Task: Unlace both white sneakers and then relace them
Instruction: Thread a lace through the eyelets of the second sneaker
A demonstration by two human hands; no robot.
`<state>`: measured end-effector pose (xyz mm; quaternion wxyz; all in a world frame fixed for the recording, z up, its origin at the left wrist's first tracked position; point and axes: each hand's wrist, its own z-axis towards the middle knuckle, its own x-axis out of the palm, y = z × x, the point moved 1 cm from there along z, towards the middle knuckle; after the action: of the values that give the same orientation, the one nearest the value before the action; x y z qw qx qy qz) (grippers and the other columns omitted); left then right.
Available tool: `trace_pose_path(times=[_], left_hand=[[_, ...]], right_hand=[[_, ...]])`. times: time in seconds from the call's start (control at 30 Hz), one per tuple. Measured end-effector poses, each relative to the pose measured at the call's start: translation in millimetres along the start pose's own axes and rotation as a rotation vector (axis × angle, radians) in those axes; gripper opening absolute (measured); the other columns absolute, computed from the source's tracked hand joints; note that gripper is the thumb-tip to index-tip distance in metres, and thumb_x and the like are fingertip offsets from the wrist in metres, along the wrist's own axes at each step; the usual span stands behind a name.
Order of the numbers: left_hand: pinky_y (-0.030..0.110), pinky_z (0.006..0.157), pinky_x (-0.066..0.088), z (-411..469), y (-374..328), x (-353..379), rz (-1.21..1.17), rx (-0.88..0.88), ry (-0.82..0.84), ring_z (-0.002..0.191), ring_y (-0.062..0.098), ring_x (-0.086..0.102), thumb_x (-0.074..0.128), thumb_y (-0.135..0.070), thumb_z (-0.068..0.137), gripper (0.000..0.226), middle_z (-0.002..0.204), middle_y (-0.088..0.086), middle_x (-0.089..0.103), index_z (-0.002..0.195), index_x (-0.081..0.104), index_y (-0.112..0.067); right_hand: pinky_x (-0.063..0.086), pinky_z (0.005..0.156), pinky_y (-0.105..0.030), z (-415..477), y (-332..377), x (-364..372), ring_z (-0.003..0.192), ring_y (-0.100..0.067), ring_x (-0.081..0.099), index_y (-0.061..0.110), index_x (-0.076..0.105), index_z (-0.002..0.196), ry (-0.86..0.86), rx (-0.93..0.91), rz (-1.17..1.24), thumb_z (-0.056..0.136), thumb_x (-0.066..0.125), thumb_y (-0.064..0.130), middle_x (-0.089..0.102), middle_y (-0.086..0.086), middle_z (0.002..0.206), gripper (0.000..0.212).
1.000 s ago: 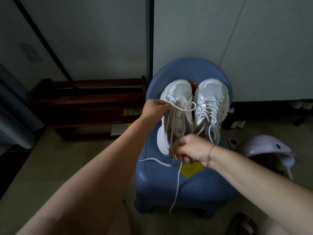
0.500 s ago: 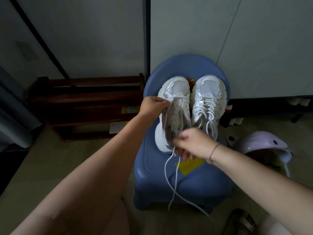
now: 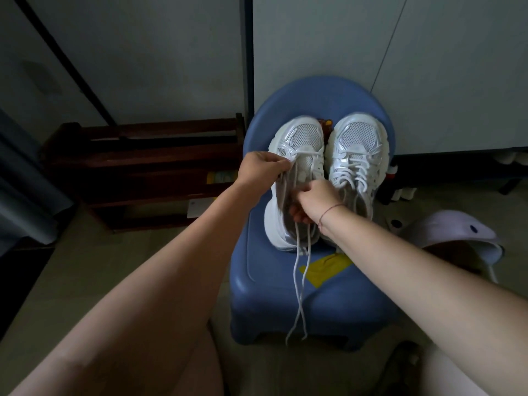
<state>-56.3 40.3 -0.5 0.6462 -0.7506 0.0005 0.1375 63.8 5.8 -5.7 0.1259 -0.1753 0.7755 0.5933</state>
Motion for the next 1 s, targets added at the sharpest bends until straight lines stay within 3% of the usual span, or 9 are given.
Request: trace_pose_path(times=[0.13,0.37,0.47,0.57,0.7,0.83,1.0], left_hand=[[0.042,0.091,0.056,0,-1,-1,0.009,0.010,0.007,0.081,0.019,0.064,0.075,-0.010,0.080,0.006,0.084,0.012,0.071,0.077,0.073,-0.013],[0.040,0.090,0.055,-3,-2,1,0.021,0.025,-0.002,0.078,0.019,0.062,0.075,-0.011,0.081,0.004,0.092,0.021,0.073,0.079,0.074,-0.013],[0.036,0.084,0.056,-2,-3,4,0.055,0.043,-0.005,0.074,0.014,0.062,0.076,-0.014,0.081,0.007,0.078,0.007,0.070,0.075,0.072,-0.015],[0.029,0.072,0.053,-1,-5,8,0.116,0.126,-0.053,0.071,0.008,0.060,0.078,-0.020,0.079,0.013,0.077,-0.004,0.066,0.083,0.067,-0.015],[0.023,0.065,0.047,6,-12,16,0.255,0.325,-0.072,0.070,0.006,0.054,0.078,-0.019,0.079,0.025,0.090,-0.002,0.059,0.098,0.062,-0.018],[0.029,0.084,0.048,13,-15,28,0.466,0.437,-0.036,0.092,0.015,0.055,0.075,-0.021,0.081,0.023,0.101,-0.003,0.050,0.104,0.072,-0.021],[0.034,0.083,0.047,15,-14,40,0.577,0.476,-0.131,0.108,0.024,0.050,0.070,-0.017,0.085,0.008,0.108,0.004,0.057,0.090,0.076,-0.015]], right_hand=[[0.033,0.039,-0.020,1,-4,-4,0.043,-0.015,0.047,0.015,0.059,0.069,0.017,-0.044,-0.165,0.085,0.056,0.007,0.055,-0.004,0.056,0.019],[0.028,0.030,-0.013,-12,-14,-10,0.023,-0.005,0.038,0.010,0.053,0.061,0.194,0.029,-0.100,0.088,0.056,-0.003,0.047,0.001,0.034,0.029],[0.024,0.028,-0.013,-16,-15,-11,0.023,-0.005,0.035,0.008,0.052,0.062,0.225,0.025,-0.047,0.090,0.055,0.002,0.047,0.000,0.036,0.029],[0.027,0.029,-0.013,-19,-17,-14,0.025,-0.006,0.040,0.007,0.056,0.065,0.220,0.016,-0.009,0.093,0.054,0.009,0.050,0.002,0.038,0.028],[0.029,0.030,-0.014,-20,-16,-22,0.030,-0.009,0.047,0.006,0.056,0.067,0.153,0.003,0.042,0.096,0.050,0.018,0.056,-0.008,0.053,0.032],[0.027,0.031,-0.013,-22,-25,-26,0.032,-0.010,0.049,0.009,0.058,0.070,0.178,0.106,0.086,0.095,0.050,0.016,0.058,-0.003,0.048,0.027],[0.027,0.034,-0.013,-23,-41,-26,0.034,-0.011,0.048,0.011,0.058,0.075,0.180,0.189,0.122,0.094,0.053,0.018,0.058,-0.004,0.052,0.021]])
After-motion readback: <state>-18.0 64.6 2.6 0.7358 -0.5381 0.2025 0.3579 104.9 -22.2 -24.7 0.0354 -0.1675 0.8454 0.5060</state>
